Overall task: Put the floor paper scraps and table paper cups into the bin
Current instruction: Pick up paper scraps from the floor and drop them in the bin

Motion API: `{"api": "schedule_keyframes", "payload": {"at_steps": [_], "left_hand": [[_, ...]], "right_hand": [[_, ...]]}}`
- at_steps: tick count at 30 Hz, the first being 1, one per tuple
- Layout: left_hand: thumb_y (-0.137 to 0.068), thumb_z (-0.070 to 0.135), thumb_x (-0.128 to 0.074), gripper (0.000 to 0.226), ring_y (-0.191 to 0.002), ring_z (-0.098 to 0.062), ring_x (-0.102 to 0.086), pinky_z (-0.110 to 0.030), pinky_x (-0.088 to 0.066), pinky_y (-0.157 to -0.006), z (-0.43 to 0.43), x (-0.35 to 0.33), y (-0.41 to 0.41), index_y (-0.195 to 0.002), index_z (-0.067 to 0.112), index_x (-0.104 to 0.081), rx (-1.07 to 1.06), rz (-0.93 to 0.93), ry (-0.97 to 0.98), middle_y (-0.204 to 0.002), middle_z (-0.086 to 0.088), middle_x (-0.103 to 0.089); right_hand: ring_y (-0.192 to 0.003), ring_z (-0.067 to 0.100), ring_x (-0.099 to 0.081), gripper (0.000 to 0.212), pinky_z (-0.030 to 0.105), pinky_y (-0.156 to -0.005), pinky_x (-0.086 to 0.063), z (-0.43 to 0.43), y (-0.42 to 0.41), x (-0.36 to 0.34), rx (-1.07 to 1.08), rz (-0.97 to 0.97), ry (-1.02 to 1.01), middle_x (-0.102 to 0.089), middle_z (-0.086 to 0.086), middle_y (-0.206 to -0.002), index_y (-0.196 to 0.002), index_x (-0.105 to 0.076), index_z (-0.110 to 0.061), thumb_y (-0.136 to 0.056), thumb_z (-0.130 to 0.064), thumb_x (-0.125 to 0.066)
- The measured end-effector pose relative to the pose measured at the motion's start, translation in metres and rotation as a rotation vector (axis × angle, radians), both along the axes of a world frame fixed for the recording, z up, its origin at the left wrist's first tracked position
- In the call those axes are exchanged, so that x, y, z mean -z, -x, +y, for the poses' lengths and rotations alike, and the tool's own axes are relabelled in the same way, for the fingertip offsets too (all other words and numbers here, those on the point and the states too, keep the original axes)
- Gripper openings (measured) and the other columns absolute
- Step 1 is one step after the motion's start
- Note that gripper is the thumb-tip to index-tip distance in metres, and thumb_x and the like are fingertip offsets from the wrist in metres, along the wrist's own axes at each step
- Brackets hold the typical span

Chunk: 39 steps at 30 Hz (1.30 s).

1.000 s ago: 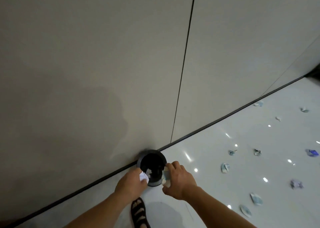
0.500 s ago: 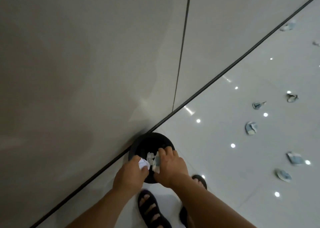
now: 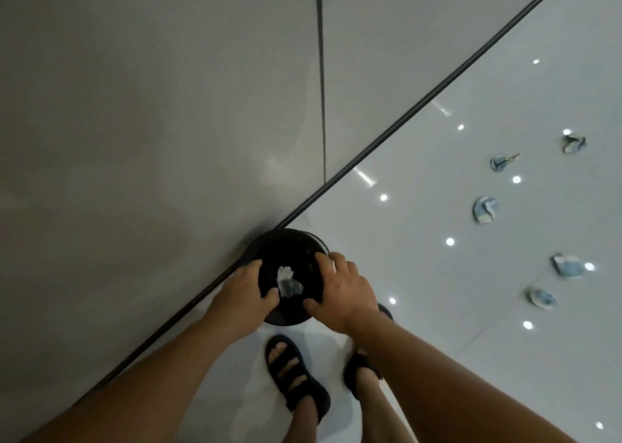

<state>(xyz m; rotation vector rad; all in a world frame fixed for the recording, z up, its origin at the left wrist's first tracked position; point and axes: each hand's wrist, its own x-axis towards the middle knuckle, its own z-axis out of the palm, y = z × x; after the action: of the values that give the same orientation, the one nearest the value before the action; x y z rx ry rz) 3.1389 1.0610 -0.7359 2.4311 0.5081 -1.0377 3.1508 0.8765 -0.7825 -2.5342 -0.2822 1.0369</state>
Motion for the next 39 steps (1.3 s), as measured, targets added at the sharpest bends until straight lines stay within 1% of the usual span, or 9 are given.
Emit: {"api": "schedule_keyframes", "payload": {"at_steps": [4,8,15,19,24,27,31,34,39], "left_hand": [[-0.091,0.043,-0.053,0.070,-0.137,-0.027,-0.031,-0.038,-0.030,-0.110,-0.025,-0.069,-0.038,-0.149,0.017,-0.024,0.139,-0.104,-0.040,-0.150,-0.008,-0.033],[-0.091,0.048,-0.049,0.070,-0.139,-0.026,-0.025,-0.039,-0.028,-0.111,-0.056,-0.140,-0.058,-0.148,0.019,-0.023,0.337,-0.186,-0.049,-0.152,-0.006,-0.029],[-0.090,0.053,-0.043,0.070,-0.142,-0.020,-0.019,-0.039,-0.022,-0.113,-0.095,-0.247,-0.041,-0.148,0.020,-0.024,0.705,-0.340,-0.103,-0.154,-0.001,-0.025],[-0.089,0.055,-0.041,0.069,-0.141,-0.020,-0.018,-0.040,-0.021,-0.112,-0.127,-0.304,-0.004,-0.147,0.022,-0.025,0.834,-0.373,-0.067,-0.155,0.000,-0.024],[-0.091,0.057,-0.039,0.070,-0.144,-0.020,-0.014,-0.043,-0.018,-0.114,-0.192,-0.359,0.042,-0.149,0.021,-0.023,1.043,-0.413,-0.001,-0.157,0.000,-0.019],[-0.090,0.058,-0.039,0.071,-0.145,-0.020,-0.013,-0.045,-0.015,-0.115,-0.247,-0.383,0.074,-0.149,0.022,-0.023,1.175,-0.481,0.052,-0.157,0.000,-0.020],[-0.090,0.058,-0.039,0.069,-0.144,-0.020,-0.016,-0.046,-0.017,-0.115,-0.331,-0.406,0.134,-0.148,0.023,-0.026,1.349,-0.558,0.081,-0.156,0.000,-0.023],[-0.090,0.058,-0.039,0.068,-0.143,-0.019,-0.019,-0.045,-0.019,-0.113,-0.396,-0.417,0.195,-0.147,0.022,-0.028,1.462,-0.580,0.112,-0.154,0.001,-0.026],[-0.091,0.057,-0.040,0.067,-0.143,-0.020,-0.021,-0.044,-0.022,-0.113,-0.496,-0.426,0.313,-0.146,0.020,-0.030,1.654,-0.611,0.169,-0.155,-0.001,-0.027]], "right_hand": [[-0.135,0.030,-0.031,0.087,0.044,-0.104,-0.041,-0.030,-0.019,-0.068,0.038,-0.048,0.003,-0.023,0.006,-0.154,-0.151,-0.015,-0.028,-0.082,-0.058,-0.061],[-0.140,0.031,-0.027,0.088,0.046,-0.106,-0.040,-0.064,-0.029,-0.144,0.063,-0.101,0.082,-0.019,0.006,-0.158,-0.152,-0.013,-0.029,-0.084,-0.063,-0.057],[-0.141,0.031,-0.025,0.084,0.048,-0.108,-0.035,-0.111,0.017,-0.278,0.216,-0.207,0.210,-0.019,0.007,-0.158,-0.152,-0.015,-0.029,-0.085,-0.065,-0.051],[-0.140,0.031,-0.026,0.083,0.049,-0.106,-0.034,-0.134,0.077,-0.344,0.327,-0.253,0.261,-0.021,0.007,-0.157,-0.151,-0.017,-0.030,-0.084,-0.066,-0.051],[-0.141,0.030,-0.026,0.083,0.048,-0.107,-0.034,-0.178,0.163,-0.401,0.551,-0.280,0.318,-0.021,0.005,-0.158,-0.151,-0.018,-0.030,-0.083,-0.069,-0.049],[-0.143,0.029,-0.024,0.084,0.048,-0.109,-0.032,-0.210,0.225,-0.417,0.699,-0.274,0.347,-0.020,0.005,-0.159,-0.151,-0.018,-0.030,-0.084,-0.071,-0.046],[-0.147,0.027,-0.016,0.085,0.050,-0.113,-0.024,-0.259,0.307,-0.431,0.904,-0.250,0.360,-0.014,0.003,-0.162,-0.154,-0.014,-0.030,-0.085,-0.074,-0.038],[-0.149,0.026,-0.012,0.085,0.051,-0.115,-0.021,-0.299,0.379,-0.436,1.026,-0.239,0.355,-0.011,0.003,-0.163,-0.154,-0.013,-0.030,-0.086,-0.075,-0.038],[-0.148,0.026,-0.012,0.086,0.051,-0.114,-0.022,-0.365,0.506,-0.447,1.230,-0.222,0.358,-0.011,0.004,-0.163,-0.154,-0.016,-0.029,-0.086,-0.073,-0.041]]}}
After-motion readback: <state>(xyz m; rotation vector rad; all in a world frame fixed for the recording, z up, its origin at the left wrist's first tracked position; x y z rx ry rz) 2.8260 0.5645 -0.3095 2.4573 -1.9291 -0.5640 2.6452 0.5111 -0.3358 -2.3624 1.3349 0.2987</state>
